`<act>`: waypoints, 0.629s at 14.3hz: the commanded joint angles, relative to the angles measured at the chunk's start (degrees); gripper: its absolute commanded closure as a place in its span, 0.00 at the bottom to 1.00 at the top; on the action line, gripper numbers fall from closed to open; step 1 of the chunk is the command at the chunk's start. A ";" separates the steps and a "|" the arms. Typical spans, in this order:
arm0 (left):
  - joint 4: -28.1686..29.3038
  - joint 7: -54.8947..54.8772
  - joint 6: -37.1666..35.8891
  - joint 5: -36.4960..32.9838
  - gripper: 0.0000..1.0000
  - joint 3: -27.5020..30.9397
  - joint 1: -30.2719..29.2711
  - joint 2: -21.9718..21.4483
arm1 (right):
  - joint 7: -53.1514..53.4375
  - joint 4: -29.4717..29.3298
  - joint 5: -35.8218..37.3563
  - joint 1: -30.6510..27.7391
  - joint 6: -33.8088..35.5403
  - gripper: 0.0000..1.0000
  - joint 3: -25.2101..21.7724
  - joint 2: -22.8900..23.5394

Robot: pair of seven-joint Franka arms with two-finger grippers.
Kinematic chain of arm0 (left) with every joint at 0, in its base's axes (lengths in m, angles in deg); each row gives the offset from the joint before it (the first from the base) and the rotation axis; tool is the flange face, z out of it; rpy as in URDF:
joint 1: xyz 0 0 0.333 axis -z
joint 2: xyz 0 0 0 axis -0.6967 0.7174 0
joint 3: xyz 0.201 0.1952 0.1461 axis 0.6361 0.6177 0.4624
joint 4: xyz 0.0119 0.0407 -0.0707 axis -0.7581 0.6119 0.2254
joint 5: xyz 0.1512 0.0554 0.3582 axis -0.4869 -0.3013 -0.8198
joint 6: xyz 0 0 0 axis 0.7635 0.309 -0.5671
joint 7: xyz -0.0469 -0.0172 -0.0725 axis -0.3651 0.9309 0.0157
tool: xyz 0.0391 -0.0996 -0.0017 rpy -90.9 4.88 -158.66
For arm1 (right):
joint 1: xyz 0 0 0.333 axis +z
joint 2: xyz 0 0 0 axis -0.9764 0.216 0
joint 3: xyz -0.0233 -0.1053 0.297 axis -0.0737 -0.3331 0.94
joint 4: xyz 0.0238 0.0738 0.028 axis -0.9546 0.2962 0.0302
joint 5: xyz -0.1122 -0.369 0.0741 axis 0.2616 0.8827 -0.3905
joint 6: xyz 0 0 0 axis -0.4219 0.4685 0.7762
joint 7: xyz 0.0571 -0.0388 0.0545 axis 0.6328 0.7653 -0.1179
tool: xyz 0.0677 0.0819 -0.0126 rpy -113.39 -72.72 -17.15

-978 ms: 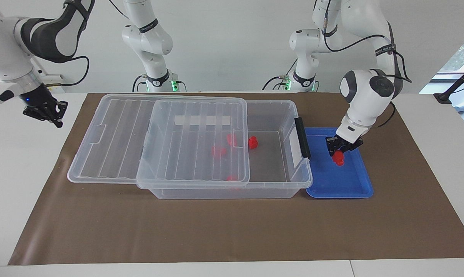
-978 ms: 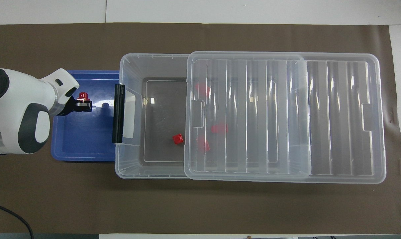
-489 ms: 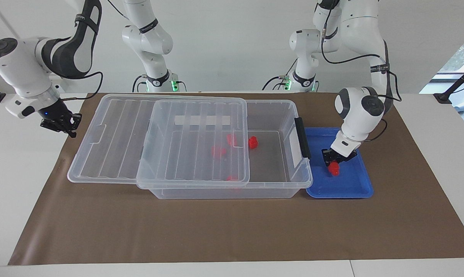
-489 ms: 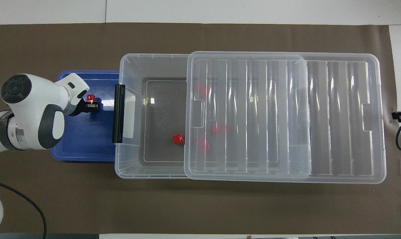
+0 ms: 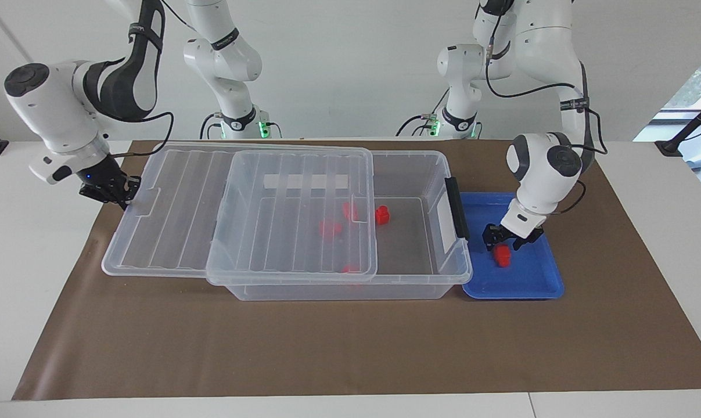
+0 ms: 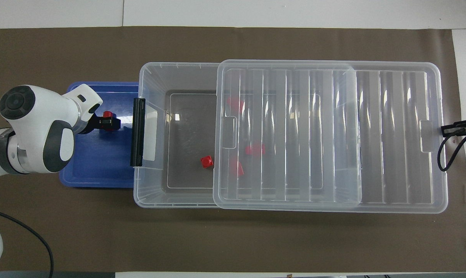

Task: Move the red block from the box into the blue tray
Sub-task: 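Lower the red block into the blue tray and open the left gripper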

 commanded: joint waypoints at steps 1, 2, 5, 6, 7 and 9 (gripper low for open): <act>0.04 -0.22 -1.37 -0.40 0.00 -0.23 -0.31 -3.03 | 3.44 1.36 0.45 1.19 -0.13 1.00 0.30 -1.21; -0.40 -0.22 -3.21 -0.40 0.00 -0.23 -0.22 -3.91 | 4.06 1.36 0.36 2.06 -0.12 1.00 0.30 -1.21; -3.64 -0.13 -10.93 -0.40 0.00 -0.23 0.13 -6.81 | 6.17 1.36 0.36 3.21 -0.04 1.00 0.30 -1.29; -5.31 -0.04 -13.84 -0.40 0.00 -0.23 0.22 -7.43 | 7.04 1.36 0.36 3.65 -0.04 1.00 0.30 -1.21; -7.06 0.05 -17.09 -0.40 0.00 -0.32 0.22 -8.30 | 7.66 1.36 0.36 3.83 -0.04 1.00 0.30 -1.29; -10.23 -0.04 -22.45 -0.40 0.00 -0.32 0.05 -10.15 | 8.80 1.36 0.36 4.97 0.05 1.00 0.30 -1.29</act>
